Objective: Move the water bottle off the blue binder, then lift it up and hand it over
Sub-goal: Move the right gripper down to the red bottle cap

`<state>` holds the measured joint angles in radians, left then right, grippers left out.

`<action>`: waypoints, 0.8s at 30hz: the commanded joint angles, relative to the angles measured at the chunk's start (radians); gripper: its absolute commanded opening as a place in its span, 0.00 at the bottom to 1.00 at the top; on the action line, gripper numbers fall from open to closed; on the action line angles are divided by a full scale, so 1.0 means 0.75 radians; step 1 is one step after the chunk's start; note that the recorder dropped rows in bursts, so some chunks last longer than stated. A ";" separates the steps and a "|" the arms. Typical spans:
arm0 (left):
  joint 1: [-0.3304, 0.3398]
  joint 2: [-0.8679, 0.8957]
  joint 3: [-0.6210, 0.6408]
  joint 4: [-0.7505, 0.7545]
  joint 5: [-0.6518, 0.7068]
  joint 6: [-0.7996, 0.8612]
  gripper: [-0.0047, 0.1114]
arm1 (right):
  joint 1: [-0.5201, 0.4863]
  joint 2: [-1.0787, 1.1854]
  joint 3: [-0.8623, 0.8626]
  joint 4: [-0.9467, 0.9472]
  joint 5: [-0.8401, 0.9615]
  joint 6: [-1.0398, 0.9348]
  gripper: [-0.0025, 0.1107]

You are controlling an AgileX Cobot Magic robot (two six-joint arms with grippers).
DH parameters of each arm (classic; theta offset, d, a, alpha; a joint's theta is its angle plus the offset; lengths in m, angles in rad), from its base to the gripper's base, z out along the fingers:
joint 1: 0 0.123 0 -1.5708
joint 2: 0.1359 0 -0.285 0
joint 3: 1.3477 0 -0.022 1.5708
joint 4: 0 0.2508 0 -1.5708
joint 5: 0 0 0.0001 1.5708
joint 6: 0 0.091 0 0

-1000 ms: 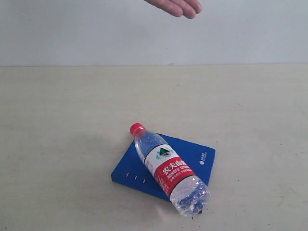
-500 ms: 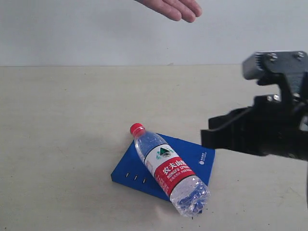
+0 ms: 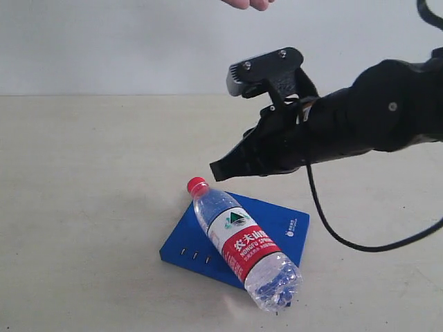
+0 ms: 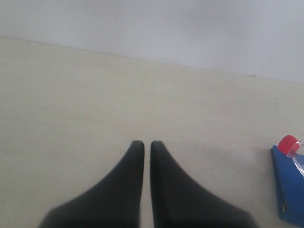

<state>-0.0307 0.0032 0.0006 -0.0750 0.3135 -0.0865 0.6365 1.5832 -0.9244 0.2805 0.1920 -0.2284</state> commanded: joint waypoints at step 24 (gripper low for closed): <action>-0.001 -0.004 -0.001 -0.015 -0.008 0.002 0.08 | 0.001 0.496 -0.509 -0.012 0.257 -0.088 0.56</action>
<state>-0.0307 0.0032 0.0006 -0.0750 0.3135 -0.0865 0.6365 1.9296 -1.2663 0.2783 0.3270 -0.2852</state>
